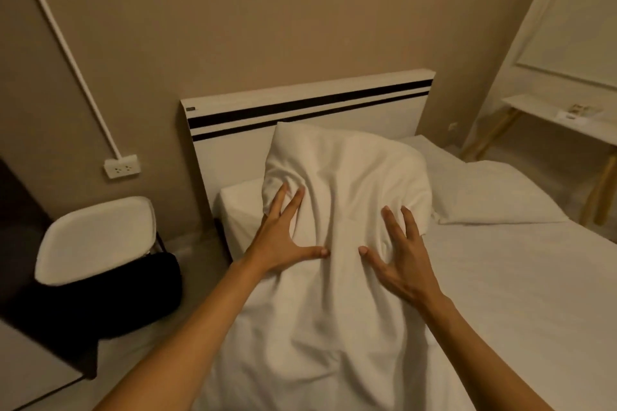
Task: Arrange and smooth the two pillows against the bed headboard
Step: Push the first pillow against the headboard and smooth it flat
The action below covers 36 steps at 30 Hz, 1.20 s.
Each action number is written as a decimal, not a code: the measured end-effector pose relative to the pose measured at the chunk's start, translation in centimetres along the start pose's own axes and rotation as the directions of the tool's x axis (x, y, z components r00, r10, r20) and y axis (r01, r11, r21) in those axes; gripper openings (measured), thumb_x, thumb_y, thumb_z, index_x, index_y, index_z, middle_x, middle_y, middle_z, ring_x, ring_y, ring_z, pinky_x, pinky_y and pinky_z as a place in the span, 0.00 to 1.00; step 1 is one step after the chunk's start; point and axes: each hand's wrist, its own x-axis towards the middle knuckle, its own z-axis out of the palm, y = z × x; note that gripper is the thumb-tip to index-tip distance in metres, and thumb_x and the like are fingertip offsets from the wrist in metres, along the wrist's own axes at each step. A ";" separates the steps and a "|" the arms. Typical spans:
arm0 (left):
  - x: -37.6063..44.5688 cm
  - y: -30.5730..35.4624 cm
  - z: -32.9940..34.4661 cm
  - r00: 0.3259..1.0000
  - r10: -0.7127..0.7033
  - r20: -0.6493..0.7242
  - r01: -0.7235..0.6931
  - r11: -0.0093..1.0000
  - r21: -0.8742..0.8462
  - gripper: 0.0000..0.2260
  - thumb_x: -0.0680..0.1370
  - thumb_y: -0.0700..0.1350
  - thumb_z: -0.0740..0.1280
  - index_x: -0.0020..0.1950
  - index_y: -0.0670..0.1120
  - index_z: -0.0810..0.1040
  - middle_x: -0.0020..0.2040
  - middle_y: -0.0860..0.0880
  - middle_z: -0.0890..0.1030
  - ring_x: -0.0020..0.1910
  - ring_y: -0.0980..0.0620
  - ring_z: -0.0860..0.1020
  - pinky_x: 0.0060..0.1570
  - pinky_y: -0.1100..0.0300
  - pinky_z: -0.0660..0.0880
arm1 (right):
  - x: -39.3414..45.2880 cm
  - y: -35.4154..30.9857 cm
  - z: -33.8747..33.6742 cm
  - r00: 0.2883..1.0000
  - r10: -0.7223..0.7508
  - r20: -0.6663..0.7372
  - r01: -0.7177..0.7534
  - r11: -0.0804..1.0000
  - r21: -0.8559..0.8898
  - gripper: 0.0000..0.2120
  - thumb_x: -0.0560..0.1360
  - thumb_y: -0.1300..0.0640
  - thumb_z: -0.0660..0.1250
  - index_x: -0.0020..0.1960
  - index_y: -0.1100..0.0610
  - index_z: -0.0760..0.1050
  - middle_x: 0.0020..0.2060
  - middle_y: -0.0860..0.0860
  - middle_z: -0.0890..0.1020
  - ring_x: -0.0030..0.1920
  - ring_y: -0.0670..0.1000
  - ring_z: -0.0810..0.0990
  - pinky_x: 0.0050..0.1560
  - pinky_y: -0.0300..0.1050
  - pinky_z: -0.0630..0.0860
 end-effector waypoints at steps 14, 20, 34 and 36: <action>11.6 -16.3 -11.3 0.996 -0.026 0.082 0.022 0.998 0.054 0.55 0.62 0.66 0.75 0.79 0.60 0.43 0.79 0.56 0.37 0.79 0.48 0.41 0.76 0.47 0.51 | 13.1 -10.6 15.1 0.996 0.078 0.033 -0.079 0.997 0.004 0.40 0.71 0.39 0.69 0.78 0.48 0.57 0.78 0.57 0.53 0.77 0.60 0.57 0.73 0.58 0.63; 18.3 -20.9 -10.5 0.988 -0.048 0.147 0.043 0.998 0.040 0.56 0.62 0.67 0.75 0.79 0.61 0.43 0.79 0.58 0.37 0.79 0.48 0.43 0.75 0.48 0.52 | 18.8 -9.4 19.2 0.989 0.135 0.064 -0.133 0.991 -0.026 0.40 0.71 0.39 0.69 0.78 0.48 0.57 0.78 0.57 0.54 0.76 0.61 0.58 0.71 0.61 0.65; 37.9 -28.7 -5.9 0.951 -0.085 0.296 0.077 0.996 0.037 0.56 0.60 0.69 0.74 0.78 0.62 0.43 0.79 0.58 0.38 0.79 0.47 0.43 0.76 0.46 0.54 | 34.8 -2.8 26.8 0.945 0.308 0.111 -0.304 0.951 -0.049 0.41 0.71 0.37 0.68 0.78 0.46 0.56 0.79 0.54 0.53 0.77 0.59 0.57 0.72 0.62 0.62; 40.0 -29.4 -5.2 0.942 -0.080 0.327 0.075 0.997 0.029 0.56 0.60 0.69 0.74 0.78 0.62 0.43 0.79 0.58 0.38 0.79 0.46 0.43 0.76 0.45 0.54 | 36.3 -2.1 27.6 0.939 0.326 0.113 -0.322 0.945 -0.054 0.40 0.71 0.37 0.68 0.78 0.46 0.56 0.78 0.54 0.53 0.77 0.58 0.57 0.72 0.62 0.63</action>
